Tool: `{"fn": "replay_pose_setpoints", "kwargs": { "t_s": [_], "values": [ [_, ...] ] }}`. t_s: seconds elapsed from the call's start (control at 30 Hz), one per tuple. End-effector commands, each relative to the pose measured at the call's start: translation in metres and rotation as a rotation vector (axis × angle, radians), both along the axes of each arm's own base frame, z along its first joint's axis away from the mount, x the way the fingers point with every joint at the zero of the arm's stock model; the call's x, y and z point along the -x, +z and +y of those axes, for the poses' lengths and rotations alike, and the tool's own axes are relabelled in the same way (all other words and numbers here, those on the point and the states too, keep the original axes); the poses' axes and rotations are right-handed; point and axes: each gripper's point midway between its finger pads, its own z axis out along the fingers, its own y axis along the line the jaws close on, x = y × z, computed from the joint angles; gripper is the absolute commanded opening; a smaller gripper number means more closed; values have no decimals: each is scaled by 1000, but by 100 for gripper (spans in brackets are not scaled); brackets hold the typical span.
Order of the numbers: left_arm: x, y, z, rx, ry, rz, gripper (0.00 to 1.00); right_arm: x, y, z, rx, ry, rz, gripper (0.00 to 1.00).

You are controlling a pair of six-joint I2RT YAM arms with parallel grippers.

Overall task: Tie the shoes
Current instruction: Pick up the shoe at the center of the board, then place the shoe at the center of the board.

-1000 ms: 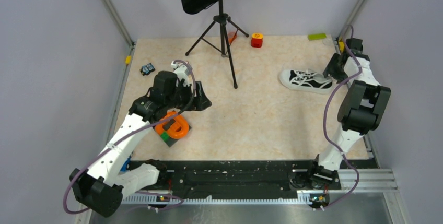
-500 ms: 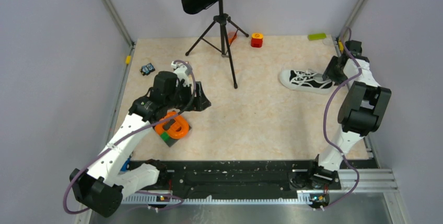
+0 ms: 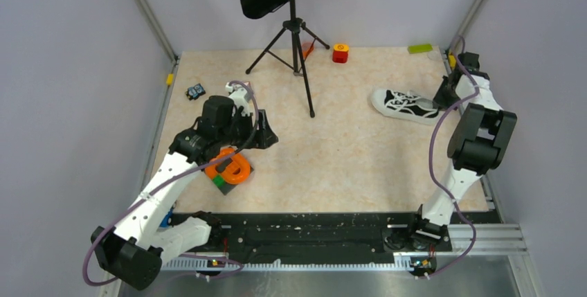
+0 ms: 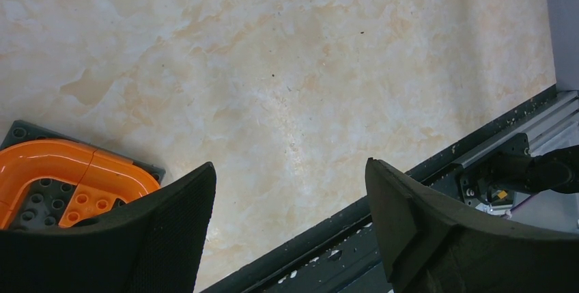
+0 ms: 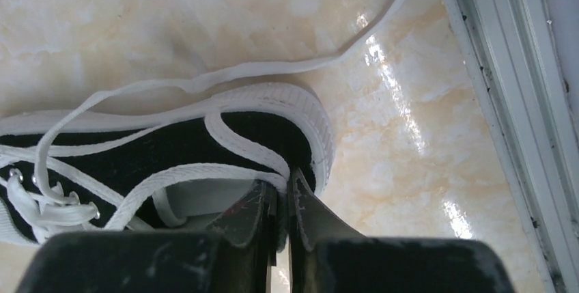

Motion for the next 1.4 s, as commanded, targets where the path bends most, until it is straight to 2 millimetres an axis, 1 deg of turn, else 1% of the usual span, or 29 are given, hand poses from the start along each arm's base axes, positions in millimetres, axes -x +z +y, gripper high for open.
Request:
{"fn": "replay_pose_setpoints", "kwargs": {
  "t_s": [0.0, 0.1, 0.17, 0.23, 0.33, 0.4, 0.47, 0.5, 0.57, 0.6, 0.63, 0.67, 0.7, 0.8, 0.83, 0.93, 0.97, 1.0, 1.03, 1.1, 1.13, 1.17, 1.2, 1.23, 1.27, 1.3, 1.33, 1.37],
  "values": [
    [1, 15, 0, 31, 8, -47, 84, -8, 30, 24, -124, 28, -77, 0],
    [7, 15, -11, 108, -7, -23, 84, -9, 68, 60, -282, 55, -190, 0],
    [10, 14, -16, 150, -8, 0, 84, -8, 96, 74, -330, 21, -270, 0],
    [8, 13, -13, 149, 15, -3, 83, -7, 125, 83, -323, -36, -338, 0],
    [4, 17, -3, 115, 60, -46, 83, 3, 169, 78, -191, -203, -430, 0],
    [2, 23, 4, 91, 85, -76, 84, 12, 197, 86, -159, -258, -489, 0],
    [1, 27, 11, 65, 102, -95, 84, 23, 210, 98, -209, -318, -502, 0],
    [0, 29, 13, 55, 108, -105, 84, 30, 210, 103, -238, -354, -485, 0],
    [0, 31, 16, 44, 120, -115, 84, 48, 202, 110, -266, -424, -432, 0],
    [0, 29, 17, 38, 122, -116, 85, 62, 193, 116, -274, -471, -389, 0],
    [0, 27, 18, 34, 121, -113, 85, 73, 188, 118, -257, -494, -384, 0],
    [0, 24, 18, 30, 118, -108, 85, 85, 178, 125, -261, -517, -371, 0],
    [1, 21, 17, 27, 113, -100, 85, 99, 168, 140, -288, -533, -354, 0],
    [5, 14, 15, 30, 95, -77, 85, 144, 144, 160, -359, -598, -310, 0],
    [5, 13, 14, 32, 93, -72, 85, 154, 136, 168, -387, -599, -300, 0],
    [6, 10, 13, 40, 95, -69, 85, 177, 112, 205, -491, -546, -274, 0],
    [6, 9, 14, 41, 101, -67, 85, 186, 97, 216, -506, -529, -246, 0],
    [6, 9, 14, 40, 102, -65, 85, 194, 88, 226, -515, -510, -223, 0],
    [6, 8, 14, 38, 104, -64, 85, 201, 78, 233, -509, -482, -187, 3],
    [6, 7, 16, 34, 110, -65, 85, 212, 63, 244, -472, -386, -114, 13],
    [6, 7, 16, 33, 113, -66, 85, 214, 59, 251, -460, -298, -87, 17],
    [6, 7, 16, 34, 113, -67, 85, 215, 57, 259, -454, -187, -65, 25],
    [6, 8, 16, 36, 115, -68, 85, 216, 56, 261, -426, -126, -45, 43],
    [6, 7, 16, 37, 112, -67, 85, 218, 54, 260, -389, -65, -30, 60],
    [5, 7, 15, 40, 108, -65, 85, 218, 54, 261, -364, 3, -29, 70],
    [5, 6, 13, 41, 101, -61, 85, 217, 55, 262, -346, 73, -38, 78],
    [6, 5, 11, 45, 91, -53, 85, 214, 59, 262, -333, 129, -61, 83],
    [6, 6, 10, 49, 85, -47, 85, 210, 63, 267, -335, 200, -94, 85]
  ]
}}
